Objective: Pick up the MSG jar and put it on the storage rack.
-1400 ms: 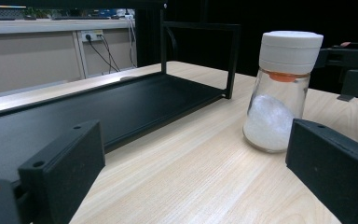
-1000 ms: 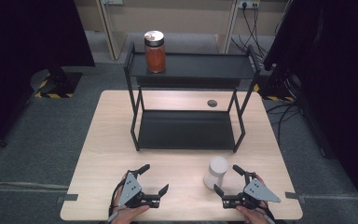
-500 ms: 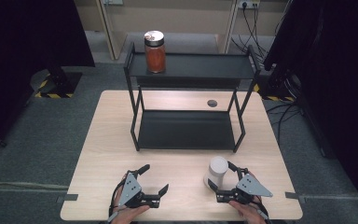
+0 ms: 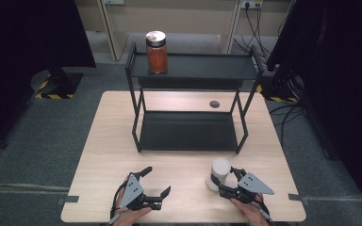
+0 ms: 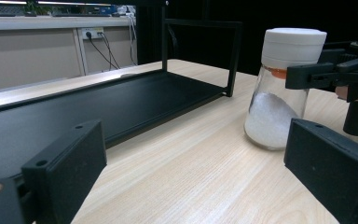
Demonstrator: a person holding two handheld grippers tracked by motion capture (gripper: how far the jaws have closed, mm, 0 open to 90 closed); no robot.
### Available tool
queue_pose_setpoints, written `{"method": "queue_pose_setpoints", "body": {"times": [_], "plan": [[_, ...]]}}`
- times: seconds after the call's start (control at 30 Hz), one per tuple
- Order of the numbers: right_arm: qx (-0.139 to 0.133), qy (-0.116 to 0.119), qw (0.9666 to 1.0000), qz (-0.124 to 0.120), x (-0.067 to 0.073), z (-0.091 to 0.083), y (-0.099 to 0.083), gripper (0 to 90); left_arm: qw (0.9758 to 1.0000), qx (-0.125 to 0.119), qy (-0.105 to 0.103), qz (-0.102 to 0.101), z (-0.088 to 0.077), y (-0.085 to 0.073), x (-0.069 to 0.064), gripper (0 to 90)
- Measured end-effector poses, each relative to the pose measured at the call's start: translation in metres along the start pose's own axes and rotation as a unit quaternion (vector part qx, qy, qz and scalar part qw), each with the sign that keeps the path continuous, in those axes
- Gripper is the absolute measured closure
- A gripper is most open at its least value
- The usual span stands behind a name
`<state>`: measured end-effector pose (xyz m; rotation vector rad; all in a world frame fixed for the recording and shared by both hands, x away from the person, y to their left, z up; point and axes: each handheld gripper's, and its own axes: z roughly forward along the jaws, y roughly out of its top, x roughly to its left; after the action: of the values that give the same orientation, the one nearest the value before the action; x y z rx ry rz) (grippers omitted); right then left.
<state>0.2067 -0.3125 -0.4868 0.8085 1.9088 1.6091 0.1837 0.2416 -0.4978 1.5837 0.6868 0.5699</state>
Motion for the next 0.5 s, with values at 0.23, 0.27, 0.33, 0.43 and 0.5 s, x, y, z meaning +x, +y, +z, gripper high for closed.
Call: {"method": "queue_pose_setpoints", "body": {"times": [0.23, 0.27, 0.33, 0.43, 0.5], "plan": [[0.000, 0.006, 1.0000, -0.003, 0.000, -0.004, 0.005, 35.2, 1.0000, 0.000, 0.001, 0.000, 0.000, -0.001, 0.000, 5.1], [-0.001, 0.007, 1.0000, -0.005, 0.001, -0.004, 0.006, 35.2, 1.0000, 0.000, 0.001, 0.000, 0.000, -0.001, 0.000, 5.1], [-0.003, 0.011, 0.9999, -0.006, 0.001, -0.005, 0.008, 35.2, 1.0000, -0.001, 0.002, 0.000, 0.000, -0.001, 0.000, 5.1], [-0.006, 0.017, 0.9998, -0.004, 0.002, -0.006, 0.012, 35.2, 1.0000, -0.002, 0.002, 0.000, -0.001, -0.001, 0.000, 5.1], [-0.005, 0.017, 0.9998, -0.010, 0.003, -0.006, 0.014, 35.2, 1.0000, -0.002, 0.002, 0.000, -0.001, -0.002, 0.000, 5.1]]}}
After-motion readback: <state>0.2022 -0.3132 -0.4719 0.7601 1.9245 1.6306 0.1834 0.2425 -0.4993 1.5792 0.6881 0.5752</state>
